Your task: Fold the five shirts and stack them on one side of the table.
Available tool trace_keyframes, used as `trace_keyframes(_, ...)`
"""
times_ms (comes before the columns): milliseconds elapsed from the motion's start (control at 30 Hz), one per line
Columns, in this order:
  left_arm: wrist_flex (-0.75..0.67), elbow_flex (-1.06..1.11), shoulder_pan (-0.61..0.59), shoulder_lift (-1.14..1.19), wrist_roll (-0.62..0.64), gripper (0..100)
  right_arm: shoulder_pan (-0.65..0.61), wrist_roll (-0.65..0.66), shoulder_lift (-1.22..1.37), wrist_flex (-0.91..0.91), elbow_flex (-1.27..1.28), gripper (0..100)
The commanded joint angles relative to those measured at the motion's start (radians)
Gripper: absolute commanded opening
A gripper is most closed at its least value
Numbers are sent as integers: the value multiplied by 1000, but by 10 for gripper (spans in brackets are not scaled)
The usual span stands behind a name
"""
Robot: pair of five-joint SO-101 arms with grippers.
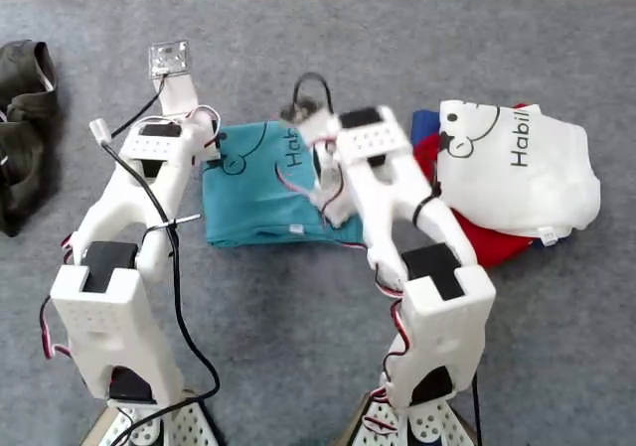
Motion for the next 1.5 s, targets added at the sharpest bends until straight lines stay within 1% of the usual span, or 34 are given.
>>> trace_keyframes(0,-5,-61,-2,15,5,28,12,-2,-70,-86,104,15)
trace_keyframes(100,-2,-77,2,32,5,28,12,-5,-70,-114,99,15)
trace_keyframes(167,-2,-76,4,32,5,28,12,-6,-70,-101,65,15)
trace_keyframes(300,0,-77,-4,31,5,28,32,-6,-70,-18,-39,15)
trace_keyframes(433,0,-76,-7,31,5,28,106,-5,-74,77,-162,15)
trace_keyframes(533,0,-74,-10,23,5,28,164,2,-131,135,-240,15)
trace_keyframes(633,40,-68,-10,11,5,28,167,2,-234,204,-277,15)
trace_keyframes(767,48,-67,-10,2,5,28,129,2,-360,315,-263,15)
trace_keyframes(867,49,-67,-10,2,5,29,92,0,-404,397,-193,15)
trace_keyframes(1000,43,-68,-16,2,3,29,75,-9,-412,399,-56,16)
trace_keyframes(1033,43,-68,-25,2,3,29,66,-31,-404,370,-27,16)
trace_keyframes(1100,44,-82,-48,2,8,30,48,-135,-381,292,27,44)
trace_keyframes(1167,49,-113,-87,9,5,30,32,-281,-354,218,58,117)
trace_keyframes(1233,49,-136,-131,11,5,30,9,-414,-318,150,70,215)
trace_keyframes(1300,49,-153,-182,2,5,30,-37,-520,-277,135,53,304)
trace_keyframes(1367,51,-180,-245,2,5,30,-87,-605,-229,137,18,365)
trace_keyframes(1467,51,-222,-337,11,5,30,-149,-723,-143,135,-45,391)
